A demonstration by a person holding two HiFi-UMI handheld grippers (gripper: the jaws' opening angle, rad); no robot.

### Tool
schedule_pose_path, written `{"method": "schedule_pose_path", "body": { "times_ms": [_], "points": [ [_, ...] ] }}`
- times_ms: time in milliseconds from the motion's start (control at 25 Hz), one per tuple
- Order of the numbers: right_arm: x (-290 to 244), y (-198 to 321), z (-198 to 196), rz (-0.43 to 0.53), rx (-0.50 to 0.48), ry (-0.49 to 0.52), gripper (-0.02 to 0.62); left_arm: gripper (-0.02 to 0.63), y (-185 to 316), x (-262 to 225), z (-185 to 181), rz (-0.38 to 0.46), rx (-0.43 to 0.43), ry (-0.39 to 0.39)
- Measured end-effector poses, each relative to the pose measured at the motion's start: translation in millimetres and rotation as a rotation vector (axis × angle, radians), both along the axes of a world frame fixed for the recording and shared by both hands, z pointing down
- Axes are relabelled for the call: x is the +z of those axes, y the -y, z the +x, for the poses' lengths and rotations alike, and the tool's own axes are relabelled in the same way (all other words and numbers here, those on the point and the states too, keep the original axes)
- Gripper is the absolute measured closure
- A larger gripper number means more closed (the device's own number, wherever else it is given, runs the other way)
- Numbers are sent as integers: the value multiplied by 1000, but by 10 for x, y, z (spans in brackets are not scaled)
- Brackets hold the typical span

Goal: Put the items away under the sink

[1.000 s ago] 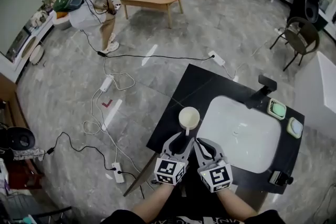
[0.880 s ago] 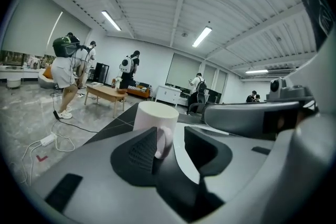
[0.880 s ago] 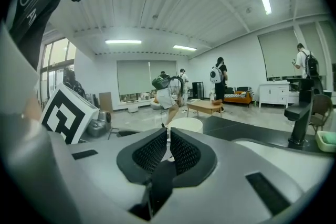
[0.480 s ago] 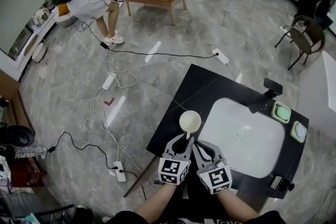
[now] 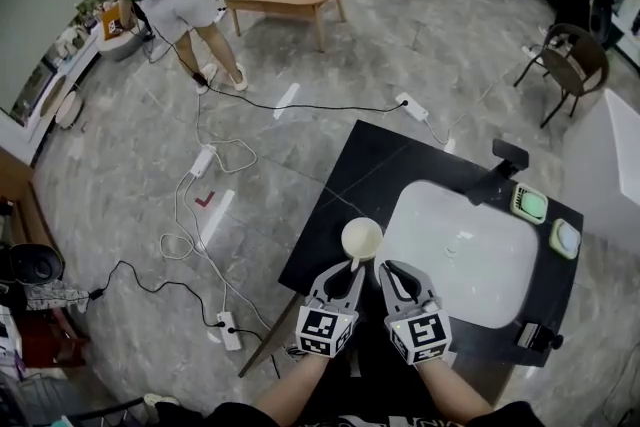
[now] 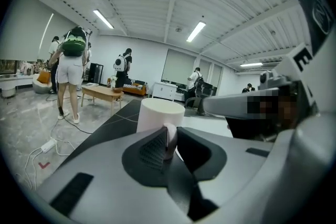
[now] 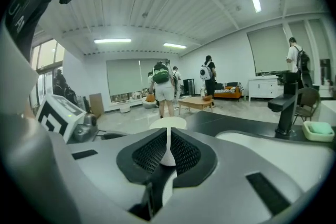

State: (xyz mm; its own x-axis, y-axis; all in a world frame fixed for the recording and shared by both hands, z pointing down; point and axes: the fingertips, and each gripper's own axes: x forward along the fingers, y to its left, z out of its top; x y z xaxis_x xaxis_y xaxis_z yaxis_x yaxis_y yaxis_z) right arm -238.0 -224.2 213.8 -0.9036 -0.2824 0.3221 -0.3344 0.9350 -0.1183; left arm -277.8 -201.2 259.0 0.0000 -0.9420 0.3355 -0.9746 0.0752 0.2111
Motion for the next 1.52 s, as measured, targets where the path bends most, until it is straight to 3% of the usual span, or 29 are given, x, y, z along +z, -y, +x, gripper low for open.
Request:
{"method": "schedule_pose_path", "body": {
  "times_ms": [120,360,720,1040,1520],
  "points": [
    [-29,104,-1,19,30,-32,555,546,-166,26,118,-6,43,20],
    [87,70,-75,-30,29,-148,554,546,-540,58,346,-15,92,37],
    [429,-278,-100,-102,-91,-396,552,546,-872,46,532,-21,165,55],
    [400,-476,86,-77,-38,-406,554,546,-1100,0,679,-13,227,67],
    [306,-893,721,-60,158,-333,554,546,-1525,-16,1147,28,414,98]
  ]
}}
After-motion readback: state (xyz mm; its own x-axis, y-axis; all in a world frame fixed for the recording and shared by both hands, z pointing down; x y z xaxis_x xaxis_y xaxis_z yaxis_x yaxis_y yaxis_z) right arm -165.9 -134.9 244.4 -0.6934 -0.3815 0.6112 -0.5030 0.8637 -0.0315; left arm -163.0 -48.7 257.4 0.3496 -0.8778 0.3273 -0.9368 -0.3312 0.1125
